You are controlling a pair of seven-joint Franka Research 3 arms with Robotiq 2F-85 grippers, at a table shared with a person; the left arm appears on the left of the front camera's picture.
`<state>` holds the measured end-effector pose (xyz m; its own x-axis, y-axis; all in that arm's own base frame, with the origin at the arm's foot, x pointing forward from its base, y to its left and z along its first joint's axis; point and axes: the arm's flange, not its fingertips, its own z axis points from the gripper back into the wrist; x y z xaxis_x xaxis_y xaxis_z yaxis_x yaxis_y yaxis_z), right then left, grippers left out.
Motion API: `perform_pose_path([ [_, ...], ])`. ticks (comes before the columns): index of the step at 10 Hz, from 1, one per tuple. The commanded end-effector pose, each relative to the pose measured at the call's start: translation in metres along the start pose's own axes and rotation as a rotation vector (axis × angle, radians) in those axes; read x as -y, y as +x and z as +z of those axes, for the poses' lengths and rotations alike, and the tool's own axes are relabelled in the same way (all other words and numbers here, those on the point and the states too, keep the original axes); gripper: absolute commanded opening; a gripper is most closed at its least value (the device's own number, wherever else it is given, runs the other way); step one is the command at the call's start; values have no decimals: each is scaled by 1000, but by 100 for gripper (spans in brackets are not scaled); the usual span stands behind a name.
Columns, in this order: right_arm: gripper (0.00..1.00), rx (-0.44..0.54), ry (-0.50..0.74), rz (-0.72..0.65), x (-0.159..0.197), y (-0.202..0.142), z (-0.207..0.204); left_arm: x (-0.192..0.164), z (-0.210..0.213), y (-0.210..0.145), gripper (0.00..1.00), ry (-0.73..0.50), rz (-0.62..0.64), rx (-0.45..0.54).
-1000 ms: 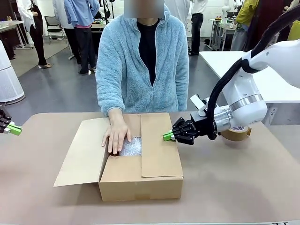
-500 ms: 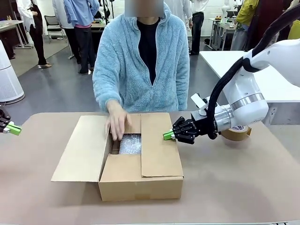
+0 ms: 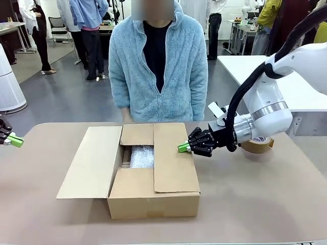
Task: Wrap the clocks to prevent damage.
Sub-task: Push the left (or right) flap of the Package Box to close it.
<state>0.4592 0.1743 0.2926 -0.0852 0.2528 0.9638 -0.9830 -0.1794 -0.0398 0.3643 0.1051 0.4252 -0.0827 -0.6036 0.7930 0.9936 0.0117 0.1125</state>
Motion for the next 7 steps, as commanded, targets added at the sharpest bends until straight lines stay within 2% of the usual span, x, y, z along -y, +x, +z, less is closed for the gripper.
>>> perform_pose_path([
  [1,1,-8,-3,-4,0,-3,-2,0,2,1,0,2,3,9],
  [4,1,-8,-3,-4,0,-3,-2,0,0,0,0,0,0,0],
  [5,1,-8,-3,-4,0,-3,-2,-3,-13,-15,0,27,-2,31],
  [7,1,-8,-3,-4,0,-3,-2,-12,-54,-40,0,15,63,5],
])
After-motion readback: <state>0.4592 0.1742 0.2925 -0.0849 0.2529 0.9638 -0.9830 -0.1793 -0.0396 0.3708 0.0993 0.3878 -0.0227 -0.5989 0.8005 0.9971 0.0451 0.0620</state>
